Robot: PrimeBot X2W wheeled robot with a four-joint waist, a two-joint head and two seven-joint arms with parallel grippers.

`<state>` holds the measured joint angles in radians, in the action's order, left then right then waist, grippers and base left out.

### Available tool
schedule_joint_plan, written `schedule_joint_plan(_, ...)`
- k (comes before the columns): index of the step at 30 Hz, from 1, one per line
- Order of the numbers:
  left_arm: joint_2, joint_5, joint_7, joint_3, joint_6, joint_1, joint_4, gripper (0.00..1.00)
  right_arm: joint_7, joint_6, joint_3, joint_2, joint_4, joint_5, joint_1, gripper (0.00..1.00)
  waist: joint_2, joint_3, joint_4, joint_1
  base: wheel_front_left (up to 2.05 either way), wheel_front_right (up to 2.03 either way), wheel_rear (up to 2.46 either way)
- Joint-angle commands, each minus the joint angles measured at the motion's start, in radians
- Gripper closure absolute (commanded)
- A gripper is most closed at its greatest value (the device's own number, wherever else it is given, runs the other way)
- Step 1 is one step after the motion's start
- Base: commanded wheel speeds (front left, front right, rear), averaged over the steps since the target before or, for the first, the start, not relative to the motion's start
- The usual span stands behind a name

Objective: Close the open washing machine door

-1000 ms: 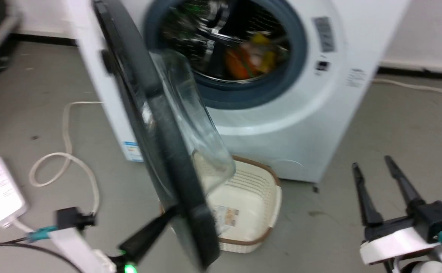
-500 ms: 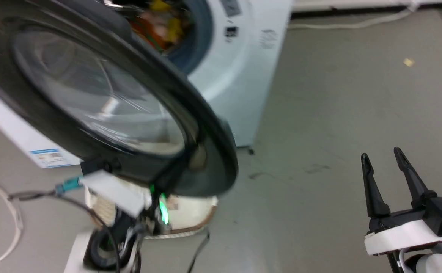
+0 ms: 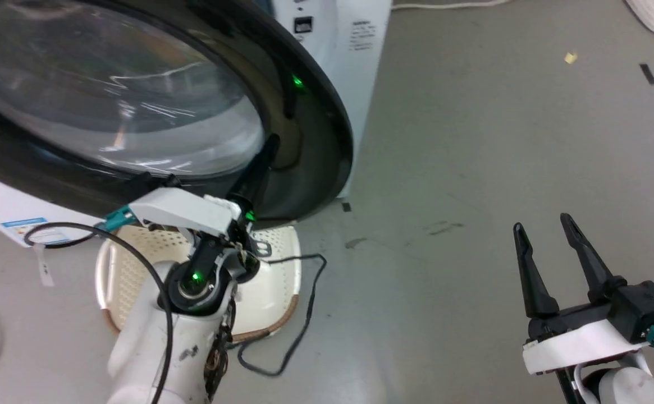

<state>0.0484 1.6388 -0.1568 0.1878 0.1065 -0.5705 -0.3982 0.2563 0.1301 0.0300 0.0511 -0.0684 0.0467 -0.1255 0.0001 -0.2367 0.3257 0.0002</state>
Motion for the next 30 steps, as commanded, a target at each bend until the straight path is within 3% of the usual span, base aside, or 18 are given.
schedule_joint_plan(1,0.002,-0.007,0.003,0.011,0.012,0.016,-0.003,1.00,0.005,0.001,-0.004,-0.001,0.006,0.001,-0.006,0.00,-0.0001,0.023,-0.028,-0.0002,0.00,0.00,0.00)
schedule_joint_plan(3,0.002,-0.013,0.006,0.021,0.019,0.054,0.010,1.00,0.005,0.001,-0.008,-0.001,0.014,-0.005,0.001,0.00,-0.0001,0.046,-0.052,-0.0002,0.00,0.00,0.00)
schedule_joint_plan(4,0.004,-0.026,0.009,0.031,0.022,0.081,0.028,0.69,0.005,0.001,-0.009,-0.001,0.019,-0.008,0.006,0.00,-0.0001,0.059,-0.065,-0.0002,0.00,0.00,0.00)
schedule_joint_plan(5,0.009,-0.043,0.014,0.042,0.023,0.113,0.054,0.20,0.005,0.001,-0.009,-0.001,0.023,-0.011,0.011,0.00,-0.0001,0.071,-0.078,-0.0002,0.00,0.00,0.00)
schedule_joint_plan(6,0.016,-0.064,0.024,0.052,0.023,0.148,0.094,0.00,0.005,0.001,-0.008,-0.001,0.026,-0.015,0.016,0.00,-0.0001,0.082,-0.092,-0.0002,0.00,0.00,0.00)
schedule_joint_plan(10,0.101,-0.217,0.115,0.093,0.024,0.288,0.263,0.00,0.005,0.001,0.003,-0.001,0.040,-0.023,0.036,0.00,-0.0001,0.124,-0.163,-0.0002,0.00,0.00,0.00)
schedule_joint_plan(11,0.212,-0.429,0.259,0.133,0.024,0.364,0.338,0.00,0.005,0.001,-0.007,-0.001,0.048,-0.036,0.056,0.00,-0.0001,0.153,-0.219,-0.0002,0.00,0.00,0.00)
schedule_joint_plan(14,0.298,-0.633,0.382,0.150,0.024,0.417,0.345,0.00,0.005,0.001,-0.019,-0.001,0.049,-0.051,0.079,0.00,-0.0001,0.180,-0.268,-0.0002,0.00,0.00,0.00)
schedule_joint_plan(16,0.333,-0.774,0.408,0.137,-0.006,0.443,0.350,0.00,0.005,0.001,-0.028,-0.001,0.048,-0.059,0.088,0.00,-0.0001,0.194,-0.293,-0.0002,0.00,0.00,0.00)
schedule_joint_plan(21,0.336,-1.080,0.418,0.068,-0.113,0.508,0.428,0.00,0.000,0.001,-0.040,-0.001,0.054,-0.060,0.099,0.00,-0.0001,0.210,-0.336,-0.0002,0.00,0.00,0.00)
schedule_joint_plan(24,0.299,-1.197,0.418,0.032,-0.167,0.559,0.470,0.00,-0.003,0.001,-0.050,-0.001,0.055,-0.057,0.106,0.00,-0.0001,0.212,-0.348,-0.0002,0.00,0.00,0.00)
schedule_joint_plan(30,0.253,-1.340,0.418,0.018,-0.199,0.622,0.486,0.00,-0.006,0.001,-0.082,-0.001,0.046,-0.048,0.114,0.00,-0.0001,0.198,-0.363,-0.0002,0.00,0.00,0.00)
